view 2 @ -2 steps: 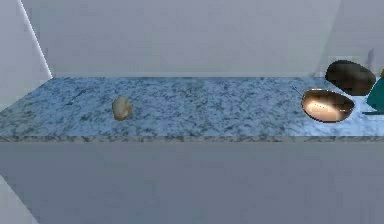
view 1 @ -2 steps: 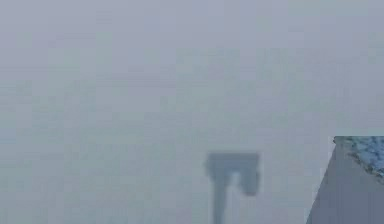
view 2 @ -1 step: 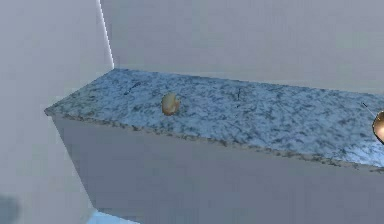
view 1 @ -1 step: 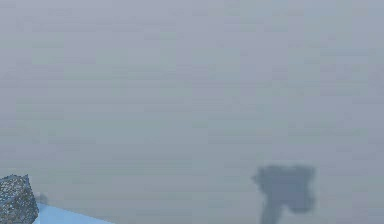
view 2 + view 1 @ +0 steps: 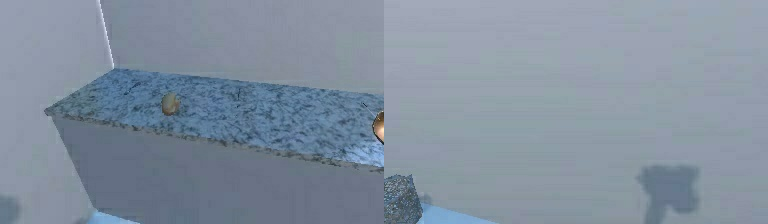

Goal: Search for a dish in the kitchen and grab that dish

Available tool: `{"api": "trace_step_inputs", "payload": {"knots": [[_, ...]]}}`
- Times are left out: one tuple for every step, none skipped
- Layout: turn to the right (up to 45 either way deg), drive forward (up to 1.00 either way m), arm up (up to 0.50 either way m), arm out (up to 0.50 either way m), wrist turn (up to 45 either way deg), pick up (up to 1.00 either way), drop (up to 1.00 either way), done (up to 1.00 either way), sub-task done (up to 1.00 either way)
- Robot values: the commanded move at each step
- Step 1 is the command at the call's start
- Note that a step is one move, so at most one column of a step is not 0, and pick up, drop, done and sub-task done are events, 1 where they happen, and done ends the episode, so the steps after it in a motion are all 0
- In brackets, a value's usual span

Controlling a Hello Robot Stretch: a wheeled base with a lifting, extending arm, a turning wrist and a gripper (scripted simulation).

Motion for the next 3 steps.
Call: {"api": "trace_step_inputs", "payload": {"knots": [[0.0, 0.0, 0.38, 0.0, 0.0, 0.0, 0.0, 0.0, 0.0], [0.0, 0.0, 0.0, 0.48, 0.0, 0.0, 0.0, 0.0, 0.0], [0.0, 0.0, 0.0, 0.0, 45.0, 0.0, 0.0, 0.0, 0.0]]}}
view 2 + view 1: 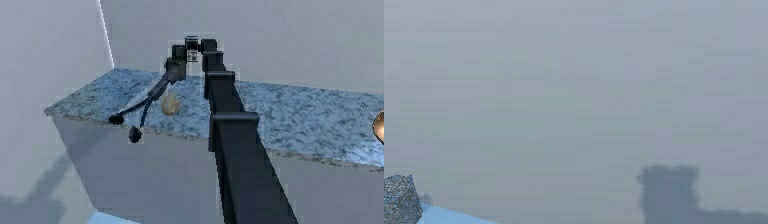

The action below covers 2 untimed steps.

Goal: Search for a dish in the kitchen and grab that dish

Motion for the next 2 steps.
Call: {"api": "trace_step_inputs", "payload": {"knots": [[0.0, 0.0, 0.0, 0.0, 45.0, 0.0, 0.0, 0.0, 0.0], [0.0, 0.0, 0.0, 0.0, 45.0, 0.0, 0.0, 0.0, 0.0]]}}
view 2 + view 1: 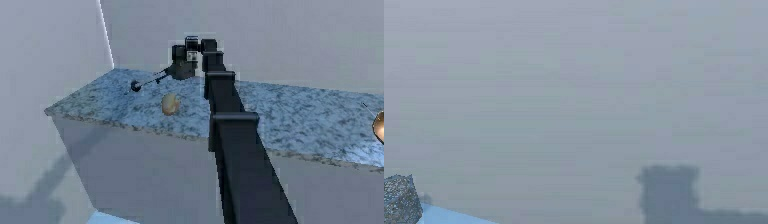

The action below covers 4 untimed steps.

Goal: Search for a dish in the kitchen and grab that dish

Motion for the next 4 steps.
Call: {"api": "trace_step_inputs", "payload": {"knots": [[0.0, 0.0, 0.0, 0.0, 27.0, 0.0, 0.0, 0.0, 0.0], [0.0, 0.0, -0.14, 0.0, 0.0, 0.0, 0.0, 0.0, 0.0], [0.0, 0.0, 0.0, 0.0, 0.0, 1.0, 0.0, 0.0, 0.0], [0.0, 0.0, 0.1, 0.0, 0.0, 0.0, 0.0, 0.0, 0.0]]}}
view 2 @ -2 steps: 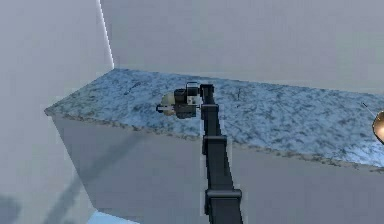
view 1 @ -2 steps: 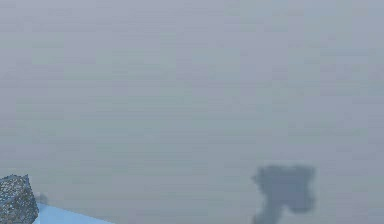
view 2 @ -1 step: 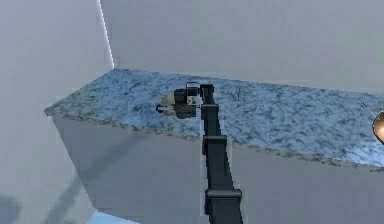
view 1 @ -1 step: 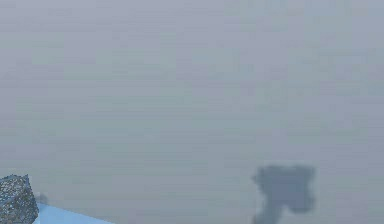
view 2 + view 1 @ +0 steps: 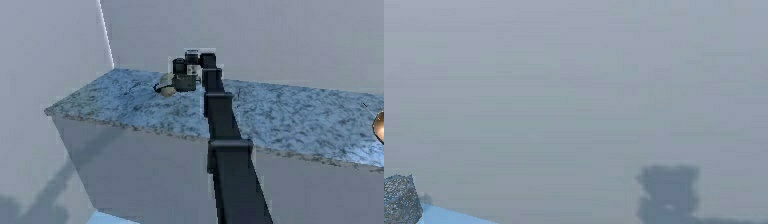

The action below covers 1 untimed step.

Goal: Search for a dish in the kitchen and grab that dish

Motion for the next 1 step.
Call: {"api": "trace_step_inputs", "payload": {"knots": [[0.0, 0.0, 0.0, 0.0, 0.0, 0.0, 0.0, 1.0, 0.0]]}}
